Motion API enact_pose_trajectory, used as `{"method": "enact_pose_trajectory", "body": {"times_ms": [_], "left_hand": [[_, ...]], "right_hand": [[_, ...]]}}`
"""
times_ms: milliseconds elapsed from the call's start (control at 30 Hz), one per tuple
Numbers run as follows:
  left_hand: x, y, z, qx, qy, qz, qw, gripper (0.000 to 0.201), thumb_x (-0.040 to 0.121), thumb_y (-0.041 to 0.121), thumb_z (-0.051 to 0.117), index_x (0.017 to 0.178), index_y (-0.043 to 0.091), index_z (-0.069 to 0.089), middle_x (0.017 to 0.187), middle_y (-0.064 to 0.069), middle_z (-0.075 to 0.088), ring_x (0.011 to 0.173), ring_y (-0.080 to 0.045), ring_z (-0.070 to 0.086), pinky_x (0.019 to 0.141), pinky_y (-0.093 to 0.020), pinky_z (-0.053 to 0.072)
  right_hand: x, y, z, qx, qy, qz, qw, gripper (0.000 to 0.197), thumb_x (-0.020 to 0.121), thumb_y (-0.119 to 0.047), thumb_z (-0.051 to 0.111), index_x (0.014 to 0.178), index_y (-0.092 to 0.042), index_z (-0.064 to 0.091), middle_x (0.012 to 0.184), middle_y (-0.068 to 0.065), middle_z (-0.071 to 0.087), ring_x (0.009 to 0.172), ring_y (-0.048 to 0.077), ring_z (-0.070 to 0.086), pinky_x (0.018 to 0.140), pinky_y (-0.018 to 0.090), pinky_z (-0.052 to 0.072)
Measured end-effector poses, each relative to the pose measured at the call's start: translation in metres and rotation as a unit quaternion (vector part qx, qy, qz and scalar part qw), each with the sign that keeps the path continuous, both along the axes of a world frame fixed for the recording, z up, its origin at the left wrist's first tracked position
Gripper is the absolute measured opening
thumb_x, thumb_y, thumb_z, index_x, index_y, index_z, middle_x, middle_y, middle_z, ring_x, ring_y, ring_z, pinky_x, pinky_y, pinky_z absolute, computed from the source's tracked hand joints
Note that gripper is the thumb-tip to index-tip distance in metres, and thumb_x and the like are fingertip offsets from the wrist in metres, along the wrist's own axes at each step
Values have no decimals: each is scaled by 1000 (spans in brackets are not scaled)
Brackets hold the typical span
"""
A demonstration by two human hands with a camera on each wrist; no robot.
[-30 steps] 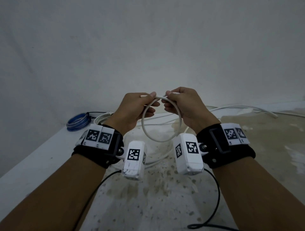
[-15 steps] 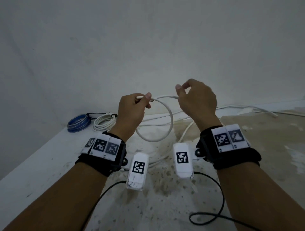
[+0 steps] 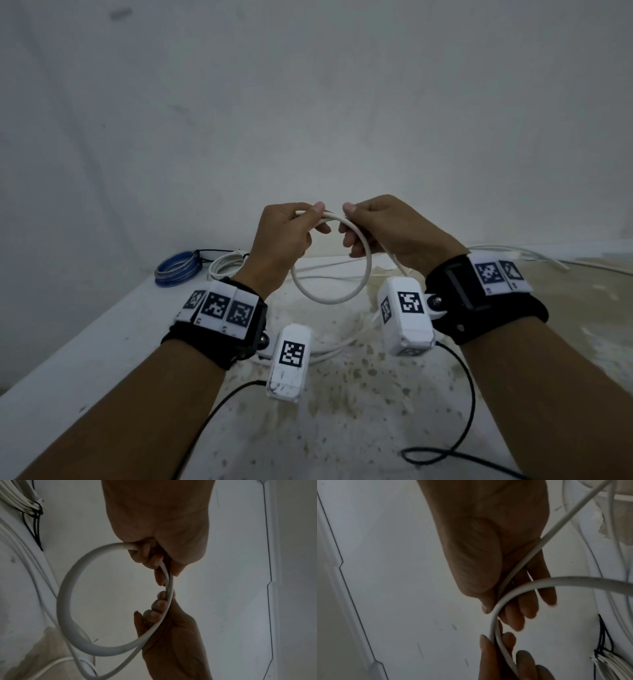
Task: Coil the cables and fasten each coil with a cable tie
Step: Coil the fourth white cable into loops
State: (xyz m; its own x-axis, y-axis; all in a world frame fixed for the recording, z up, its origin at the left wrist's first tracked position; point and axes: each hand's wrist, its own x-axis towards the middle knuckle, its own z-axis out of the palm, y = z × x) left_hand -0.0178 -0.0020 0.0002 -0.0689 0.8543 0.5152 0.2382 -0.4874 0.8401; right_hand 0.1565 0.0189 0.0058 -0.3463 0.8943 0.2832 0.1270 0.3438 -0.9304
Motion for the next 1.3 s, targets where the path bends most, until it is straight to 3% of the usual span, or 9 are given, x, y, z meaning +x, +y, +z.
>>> {"method": "enact_pose_trajectory", "body": {"times_ms": [267, 433, 600, 867, 1000, 1067, 1167, 1233, 1300], "left_hand": [[-7, -10, 6, 54, 64, 99, 992, 30, 95, 34, 60, 74, 19, 75, 64, 5, 70, 52, -5, 52, 61, -33, 44], [-5, -20, 12, 80, 84, 128, 985, 33, 96, 33, 59, 72, 16, 75, 61, 6, 68, 52, -4, 53, 64, -31, 45], [-5, -27, 17, 82, 85, 139, 983, 33, 96, 32, 58, 65, 33, 68, 60, 8, 66, 57, -1, 57, 63, -25, 44], [-8, -30, 20, 61, 66, 125, 988, 38, 95, 33, 59, 63, 17, 70, 52, 9, 62, 46, -3, 45, 59, -29, 39], [-8, -31, 20, 14, 62, 103, 993, 26, 95, 40, 57, 89, 20, 72, 79, 4, 71, 69, -11, 62, 68, -32, 53], [-10, -33, 18, -5, 67, 152, 986, 34, 95, 49, 53, 108, 19, 60, 98, 2, 65, 89, -16, 62, 79, -34, 51], [-4, -49, 9, 4, 60, 238, 969, 34, 101, 42, 40, 84, 16, 52, 91, -10, 63, 86, -29, 59, 73, -37, 45], [9, -66, -4, -93, 87, 176, 976, 47, 102, 41, 38, 66, 15, 52, 77, -14, 66, 68, -30, 59, 66, -36, 46], [25, -75, -21, -293, 81, 14, 953, 53, 102, 48, 37, 67, 13, 58, 65, -6, 63, 50, -18, 49, 53, -25, 41]], "right_hand": [[-8, -17, 17, 6, -43, 6, 999, 40, 103, -35, 48, 97, -3, 71, 73, 9, 72, 62, 17, 68, 59, 23, 54], [-17, -22, 29, -1, -93, 38, 995, 39, 101, -37, 52, 86, -4, 67, 63, 5, 62, 57, 17, 59, 73, 43, 61], [-26, -29, 35, 10, -118, 21, 993, 47, 99, -49, 48, 82, -9, 65, 52, -7, 38, 48, 8, 37, 54, 29, 46], [-26, -30, 35, -123, -28, 58, 990, 37, 103, -37, 43, 73, -16, 49, 56, -6, 26, 50, 10, 22, 49, 23, 24], [-28, -28, 33, -138, -8, 27, 990, 38, 103, -36, 43, 71, -16, 47, 55, -6, 27, 47, 9, 21, 44, 21, 21], [-27, -26, 33, -133, 31, -4, 991, 38, 104, -36, 43, 71, -17, 46, 54, -6, 27, 44, 9, 21, 41, 21, 21], [-22, -25, 36, -123, 114, -51, 985, 38, 104, -33, 43, 69, -17, 44, 53, -6, 27, 41, 9, 22, 38, 20, 22], [-21, -26, 42, -115, 175, -72, 975, 38, 104, -33, 42, 70, -17, 44, 51, -6, 27, 41, 9, 22, 38, 21, 22], [-22, -28, 46, -99, 224, -89, 965, 38, 105, -33, 40, 72, -17, 44, 47, -7, 27, 41, 9, 21, 39, 22, 21]]}}
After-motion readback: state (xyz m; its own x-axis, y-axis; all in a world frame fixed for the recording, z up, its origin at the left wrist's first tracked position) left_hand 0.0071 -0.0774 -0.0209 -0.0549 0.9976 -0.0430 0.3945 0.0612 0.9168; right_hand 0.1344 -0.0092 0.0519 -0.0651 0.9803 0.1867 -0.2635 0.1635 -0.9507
